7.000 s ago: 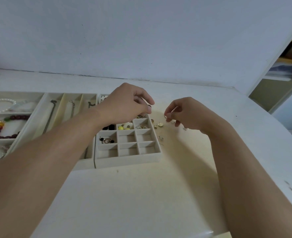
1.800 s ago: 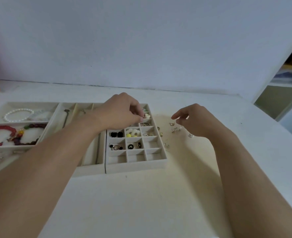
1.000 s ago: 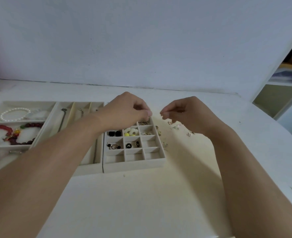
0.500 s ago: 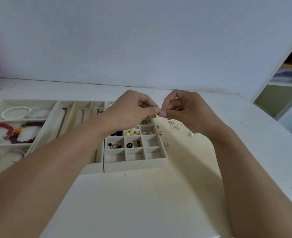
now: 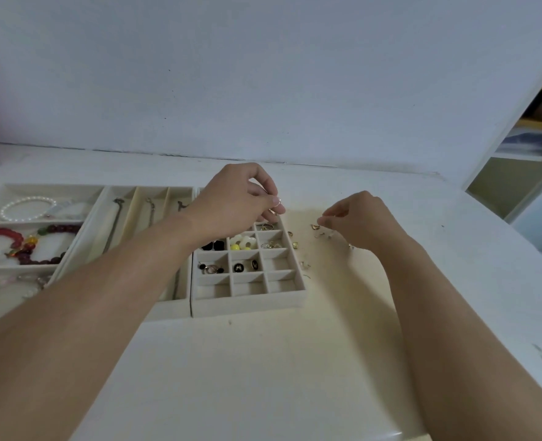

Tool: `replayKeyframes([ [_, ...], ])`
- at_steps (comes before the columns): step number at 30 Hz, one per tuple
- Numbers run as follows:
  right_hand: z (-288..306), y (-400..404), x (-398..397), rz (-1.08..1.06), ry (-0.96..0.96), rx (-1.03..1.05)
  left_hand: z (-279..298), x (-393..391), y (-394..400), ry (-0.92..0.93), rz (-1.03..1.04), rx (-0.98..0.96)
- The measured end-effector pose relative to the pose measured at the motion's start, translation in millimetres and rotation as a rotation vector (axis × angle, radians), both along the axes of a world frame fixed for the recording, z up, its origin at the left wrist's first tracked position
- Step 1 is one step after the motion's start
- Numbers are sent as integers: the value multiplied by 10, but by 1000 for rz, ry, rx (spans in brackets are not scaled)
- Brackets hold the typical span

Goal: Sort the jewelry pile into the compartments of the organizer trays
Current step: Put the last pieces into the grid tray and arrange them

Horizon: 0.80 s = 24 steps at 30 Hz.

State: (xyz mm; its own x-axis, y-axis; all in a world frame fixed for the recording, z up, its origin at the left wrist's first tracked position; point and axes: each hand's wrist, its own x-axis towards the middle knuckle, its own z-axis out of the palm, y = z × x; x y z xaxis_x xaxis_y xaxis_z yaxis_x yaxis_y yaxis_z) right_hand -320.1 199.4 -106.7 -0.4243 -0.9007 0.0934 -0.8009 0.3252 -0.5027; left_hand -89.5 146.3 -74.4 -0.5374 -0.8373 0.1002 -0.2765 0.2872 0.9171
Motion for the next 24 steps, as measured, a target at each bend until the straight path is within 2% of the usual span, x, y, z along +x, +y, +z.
replayKeyframes([
  [5,-74,-52,27,-5,32,19,6,17,2,-66,-16,-59],
  [12,-65,-42,102,33,-32,-21,3,14,3,-130,-15,-103],
  [14,4,-11,172,83,-120,-62,-24,10,-13,-154,-2,-128],
  [18,164,91,326,252,-435,-90,-86,17,-91,-168,16,-207],
  [24,200,94,431,360,-571,-51,-81,30,-123,-161,-25,-239],
])
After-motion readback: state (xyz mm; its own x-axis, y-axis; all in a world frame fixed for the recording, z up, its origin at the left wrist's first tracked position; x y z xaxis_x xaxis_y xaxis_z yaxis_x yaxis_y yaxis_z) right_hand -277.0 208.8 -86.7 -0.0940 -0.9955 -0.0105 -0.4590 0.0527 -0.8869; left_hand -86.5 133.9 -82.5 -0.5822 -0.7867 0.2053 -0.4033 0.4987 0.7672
